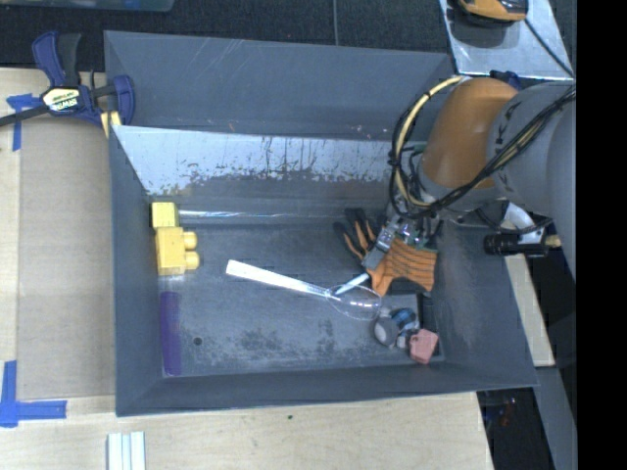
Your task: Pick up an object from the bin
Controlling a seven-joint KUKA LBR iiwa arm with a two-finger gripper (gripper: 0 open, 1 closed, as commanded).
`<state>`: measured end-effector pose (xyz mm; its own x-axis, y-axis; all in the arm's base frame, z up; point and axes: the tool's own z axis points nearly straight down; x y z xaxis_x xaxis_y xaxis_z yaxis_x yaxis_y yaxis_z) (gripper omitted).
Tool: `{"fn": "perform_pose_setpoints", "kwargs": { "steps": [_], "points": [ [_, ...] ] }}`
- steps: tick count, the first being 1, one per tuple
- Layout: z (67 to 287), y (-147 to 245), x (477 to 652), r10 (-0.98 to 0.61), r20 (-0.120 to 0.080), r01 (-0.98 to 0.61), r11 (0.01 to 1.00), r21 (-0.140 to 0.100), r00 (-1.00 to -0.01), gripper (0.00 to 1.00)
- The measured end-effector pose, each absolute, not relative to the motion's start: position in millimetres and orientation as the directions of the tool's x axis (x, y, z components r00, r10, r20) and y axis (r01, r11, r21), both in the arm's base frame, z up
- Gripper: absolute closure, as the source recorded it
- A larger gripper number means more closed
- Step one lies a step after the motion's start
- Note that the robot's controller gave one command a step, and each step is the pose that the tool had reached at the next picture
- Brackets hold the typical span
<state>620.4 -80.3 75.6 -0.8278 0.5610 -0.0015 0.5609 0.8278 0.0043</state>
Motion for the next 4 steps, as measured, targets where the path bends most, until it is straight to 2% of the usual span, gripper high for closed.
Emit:
{"fn": "perform_pose_setpoints", "kwargs": {
  "steps": [1, 2, 4],
  "points": [
    [71.5, -77.9, 624.8, 0.423, -0.010, 0.423, 0.906, 0.002, -0.906, 1.00],
    [71.5, -77.9, 624.8, 0.422, -0.010, 0.422, 0.906, 0.002, -0.906, 1.00],
    [143.5, -78.3, 623.2, 0.421, -0.009, 0.421, 0.907, 0.002, -0.907, 1.00]
  ]
}}
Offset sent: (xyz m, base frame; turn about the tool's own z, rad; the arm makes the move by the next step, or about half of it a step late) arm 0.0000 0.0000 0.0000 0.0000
